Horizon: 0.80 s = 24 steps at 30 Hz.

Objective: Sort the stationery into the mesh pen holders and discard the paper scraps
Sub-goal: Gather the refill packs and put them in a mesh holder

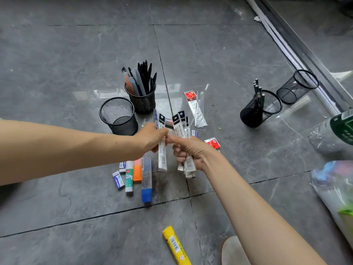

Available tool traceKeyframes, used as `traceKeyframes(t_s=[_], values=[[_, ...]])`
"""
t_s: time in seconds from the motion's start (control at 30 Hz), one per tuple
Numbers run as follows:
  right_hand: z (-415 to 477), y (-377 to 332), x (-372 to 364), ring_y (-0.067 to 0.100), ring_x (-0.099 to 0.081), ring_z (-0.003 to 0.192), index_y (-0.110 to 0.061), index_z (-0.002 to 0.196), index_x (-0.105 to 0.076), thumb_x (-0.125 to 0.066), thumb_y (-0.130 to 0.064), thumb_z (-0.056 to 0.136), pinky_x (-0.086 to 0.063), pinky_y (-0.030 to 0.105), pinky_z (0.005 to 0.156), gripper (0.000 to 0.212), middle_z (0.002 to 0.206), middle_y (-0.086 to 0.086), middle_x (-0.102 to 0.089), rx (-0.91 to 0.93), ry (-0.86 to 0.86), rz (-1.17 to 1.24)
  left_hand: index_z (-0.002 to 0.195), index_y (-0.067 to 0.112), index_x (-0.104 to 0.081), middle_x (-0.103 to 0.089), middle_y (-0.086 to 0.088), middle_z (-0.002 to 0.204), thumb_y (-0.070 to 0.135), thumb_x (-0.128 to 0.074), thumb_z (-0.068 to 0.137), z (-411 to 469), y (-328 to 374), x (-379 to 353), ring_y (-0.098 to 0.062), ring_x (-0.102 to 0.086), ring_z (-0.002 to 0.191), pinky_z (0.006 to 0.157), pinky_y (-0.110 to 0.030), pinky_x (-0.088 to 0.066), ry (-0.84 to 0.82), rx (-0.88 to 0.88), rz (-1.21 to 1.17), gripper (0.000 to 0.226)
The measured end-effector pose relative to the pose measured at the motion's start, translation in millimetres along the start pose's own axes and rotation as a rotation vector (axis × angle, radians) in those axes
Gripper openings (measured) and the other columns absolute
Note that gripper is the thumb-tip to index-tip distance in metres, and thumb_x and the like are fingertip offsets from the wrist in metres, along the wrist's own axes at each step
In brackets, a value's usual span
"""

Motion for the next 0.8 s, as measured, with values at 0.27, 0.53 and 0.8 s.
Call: traceKeyframes(t_s=[0.27, 0.53, 0.8], values=[[-2, -18, -49, 0.026, -0.071, 0.083, -0.002, 0.099, -0.067, -0.063, -0.026, 0.082, -0.058, 0.035, 0.081, 0.03, 0.091, 0.02, -0.07, -0.019, -0.179, 0.225, 0.083, 0.01, -0.056, -0.056, -0.009, 0.059, 0.028, -0.058, 0.092, -38, 26, 57, -0.016, -0.045, 0.043, 0.037, -0.02, -0.033, 0.028, -0.096, -0.085, 0.021], [2, -38, -135, 0.028, -0.071, 0.072, -0.004, 0.092, -0.07, -0.045, -0.041, 0.095, -0.056, 0.042, 0.076, 0.045, 0.08, 0.017, -0.071, 0.023, -0.283, 0.258, 0.103, 0.008, -0.06, -0.061, -0.012, 0.071, 0.034, -0.058, 0.091, -51, 19, 111, -0.014, -0.049, 0.045, 0.042, -0.02, -0.039, 0.147, -0.086, -0.167, 0.029], [20, -61, -164, 0.009, -0.057, 0.04, -0.007, 0.074, -0.061, -0.056, -0.019, 0.091, -0.044, 0.014, 0.039, 0.021, 0.052, 0.002, -0.065, -0.011, -0.118, -0.044, 0.093, -0.004, -0.062, -0.054, -0.01, 0.077, 0.033, -0.056, 0.092, -43, 7, 165, -0.018, -0.049, 0.069, 0.064, -0.031, -0.04, 0.316, -0.166, -0.02, 0.038]])
Point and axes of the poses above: each hand's wrist, its own z-axis towards the middle knuckle, its own x-axis out of the back of the hand, y = z × x, the point moved 6 cm from there along z, towards the middle knuckle
